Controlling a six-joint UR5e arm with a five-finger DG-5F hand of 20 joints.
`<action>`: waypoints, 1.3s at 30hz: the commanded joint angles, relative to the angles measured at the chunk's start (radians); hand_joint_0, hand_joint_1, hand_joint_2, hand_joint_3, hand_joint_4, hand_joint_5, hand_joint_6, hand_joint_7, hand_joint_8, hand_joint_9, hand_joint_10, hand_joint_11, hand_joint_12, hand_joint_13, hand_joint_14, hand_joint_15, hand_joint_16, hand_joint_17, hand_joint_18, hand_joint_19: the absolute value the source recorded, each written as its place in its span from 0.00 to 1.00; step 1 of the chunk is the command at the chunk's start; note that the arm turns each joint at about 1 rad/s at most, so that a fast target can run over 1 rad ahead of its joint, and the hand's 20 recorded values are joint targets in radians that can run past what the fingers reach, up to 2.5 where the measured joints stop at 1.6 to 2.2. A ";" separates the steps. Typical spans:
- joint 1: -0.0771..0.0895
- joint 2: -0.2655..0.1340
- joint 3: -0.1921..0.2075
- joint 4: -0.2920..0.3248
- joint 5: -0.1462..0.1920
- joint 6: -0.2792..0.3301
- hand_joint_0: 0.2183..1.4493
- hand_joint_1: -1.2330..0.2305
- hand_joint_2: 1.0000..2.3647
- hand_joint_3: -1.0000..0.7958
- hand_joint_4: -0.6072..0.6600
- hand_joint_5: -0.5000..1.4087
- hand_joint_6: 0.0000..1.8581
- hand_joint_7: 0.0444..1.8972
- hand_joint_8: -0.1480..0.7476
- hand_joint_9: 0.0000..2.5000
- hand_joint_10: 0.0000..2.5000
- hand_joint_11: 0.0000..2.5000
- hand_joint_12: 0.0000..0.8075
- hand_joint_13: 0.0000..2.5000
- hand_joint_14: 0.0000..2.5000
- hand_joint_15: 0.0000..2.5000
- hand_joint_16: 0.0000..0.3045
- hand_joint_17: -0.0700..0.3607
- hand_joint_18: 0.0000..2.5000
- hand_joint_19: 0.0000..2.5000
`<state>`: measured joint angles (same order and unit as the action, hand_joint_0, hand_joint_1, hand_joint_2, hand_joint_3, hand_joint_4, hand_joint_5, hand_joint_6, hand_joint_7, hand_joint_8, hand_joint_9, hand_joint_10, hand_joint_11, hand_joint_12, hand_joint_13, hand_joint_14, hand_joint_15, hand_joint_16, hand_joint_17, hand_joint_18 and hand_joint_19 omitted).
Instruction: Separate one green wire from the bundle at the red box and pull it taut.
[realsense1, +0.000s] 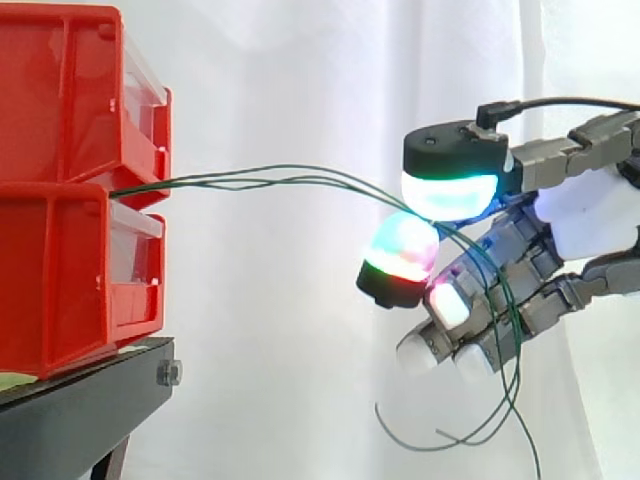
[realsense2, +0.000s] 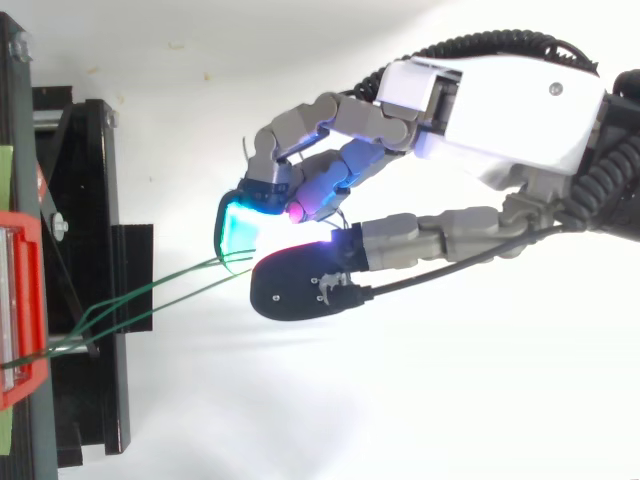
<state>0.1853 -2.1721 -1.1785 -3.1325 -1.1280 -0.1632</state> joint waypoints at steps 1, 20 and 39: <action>0.000 0.009 0.000 0.000 -0.001 -0.001 0.35 0.36 0.02 0.45 0.62 0.16 0.49 0.47 0.53 0.34 0.01 0.24 0.47 0.28 0.00 0.13 0.18 0.45 0.27 0.17; 0.002 0.009 -0.001 -0.001 -0.003 0.010 0.38 0.32 0.01 0.32 0.62 0.16 0.50 0.49 0.53 0.37 0.01 0.27 0.47 0.28 0.01 0.13 0.18 0.44 0.29 0.17; 0.002 0.009 0.000 0.003 -0.019 0.025 0.39 0.21 0.00 0.28 0.62 0.17 0.50 0.52 0.52 0.40 0.01 0.30 0.46 0.32 0.01 0.15 0.17 0.43 0.32 0.17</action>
<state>0.1870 -2.1636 -1.1785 -3.1299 -1.1468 -0.1381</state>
